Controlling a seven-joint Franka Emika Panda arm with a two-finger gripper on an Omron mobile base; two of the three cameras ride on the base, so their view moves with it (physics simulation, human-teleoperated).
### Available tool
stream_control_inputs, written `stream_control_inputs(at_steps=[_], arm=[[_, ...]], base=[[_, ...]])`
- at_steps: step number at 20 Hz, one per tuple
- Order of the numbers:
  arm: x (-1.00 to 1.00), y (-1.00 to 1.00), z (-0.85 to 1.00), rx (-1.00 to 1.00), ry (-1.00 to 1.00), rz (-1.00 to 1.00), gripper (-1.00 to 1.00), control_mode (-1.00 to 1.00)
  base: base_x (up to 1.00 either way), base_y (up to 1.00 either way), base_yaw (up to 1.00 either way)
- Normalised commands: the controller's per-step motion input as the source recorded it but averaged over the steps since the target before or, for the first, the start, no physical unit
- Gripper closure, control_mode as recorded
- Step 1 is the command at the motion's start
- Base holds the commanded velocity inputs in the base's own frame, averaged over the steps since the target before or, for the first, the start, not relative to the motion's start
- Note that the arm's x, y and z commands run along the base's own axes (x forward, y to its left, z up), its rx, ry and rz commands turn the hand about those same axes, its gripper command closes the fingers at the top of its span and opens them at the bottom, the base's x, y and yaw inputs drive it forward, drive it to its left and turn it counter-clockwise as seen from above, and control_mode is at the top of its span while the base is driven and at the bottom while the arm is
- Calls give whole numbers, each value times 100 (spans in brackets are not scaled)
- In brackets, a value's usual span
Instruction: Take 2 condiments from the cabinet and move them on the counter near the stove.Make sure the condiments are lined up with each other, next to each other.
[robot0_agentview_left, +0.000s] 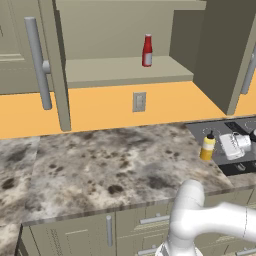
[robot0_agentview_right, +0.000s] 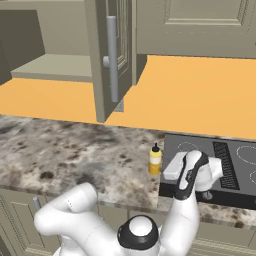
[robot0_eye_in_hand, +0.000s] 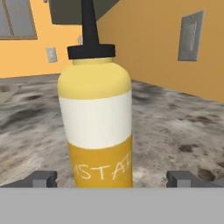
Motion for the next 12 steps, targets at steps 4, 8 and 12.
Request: stream_control_inputs(at_steps=[4,8,12], arm=[[-17,-13,11,0,0,-1,-100,-100],[-52,-3,35,0,0,-6,-100,-100],[-84,0,57,0,0,-19,-100,-100]], base=[[0,0,0],[0,0,0],[0,0,0]])
